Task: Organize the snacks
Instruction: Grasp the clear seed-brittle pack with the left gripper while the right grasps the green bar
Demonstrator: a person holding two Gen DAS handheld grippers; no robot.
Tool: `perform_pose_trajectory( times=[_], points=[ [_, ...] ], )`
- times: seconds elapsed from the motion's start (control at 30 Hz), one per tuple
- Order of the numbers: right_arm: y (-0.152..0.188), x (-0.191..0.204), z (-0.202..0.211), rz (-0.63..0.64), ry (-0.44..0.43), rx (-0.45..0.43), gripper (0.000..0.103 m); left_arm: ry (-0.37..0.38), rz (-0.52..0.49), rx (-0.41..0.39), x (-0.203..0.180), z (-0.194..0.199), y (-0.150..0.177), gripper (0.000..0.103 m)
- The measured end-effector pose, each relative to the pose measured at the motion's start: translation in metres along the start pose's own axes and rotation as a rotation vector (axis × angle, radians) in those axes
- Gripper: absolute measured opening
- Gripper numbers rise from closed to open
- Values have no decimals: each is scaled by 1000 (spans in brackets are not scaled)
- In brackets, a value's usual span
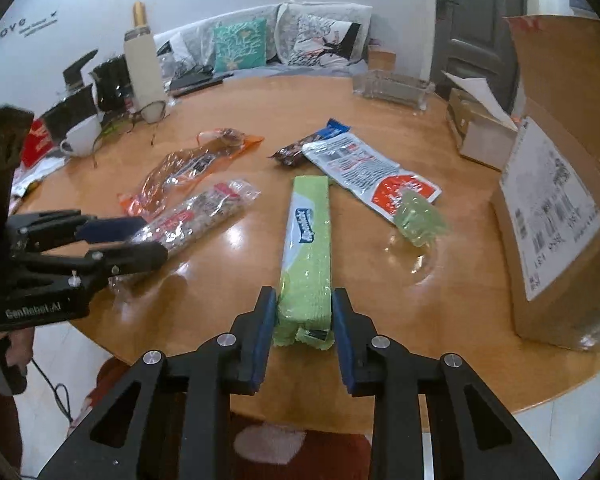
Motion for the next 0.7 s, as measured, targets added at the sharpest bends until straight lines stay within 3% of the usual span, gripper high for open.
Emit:
perform_pose_trajectory(
  times=[0.2,0.5,0.6,0.7],
  points=[
    [-16,7,-14,25,12,-16,32,-103,-88,-19,-4,-11,-6,44],
    [-23,6,-34,41,57,-17,31,-115,-49,-22,2,-17,-13,39],
    [-23,6,-37,40,64,-22,22,-109,-39,-24,1,-18,-14,38],
    [-24,4,-34,27,73,-36,22,-82,-8,-30,5,-13,-13,38]
  ],
)
Point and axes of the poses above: each gripper's, at about its wrist camera, not at the fingertips, and z roughly against the way its jaws point, x to its left, y to its underside, the point moved 7 cm from there along -z, roughly the way its jaws point, and after that the axes turned 1 degree about -z, right-handed, at the moved point
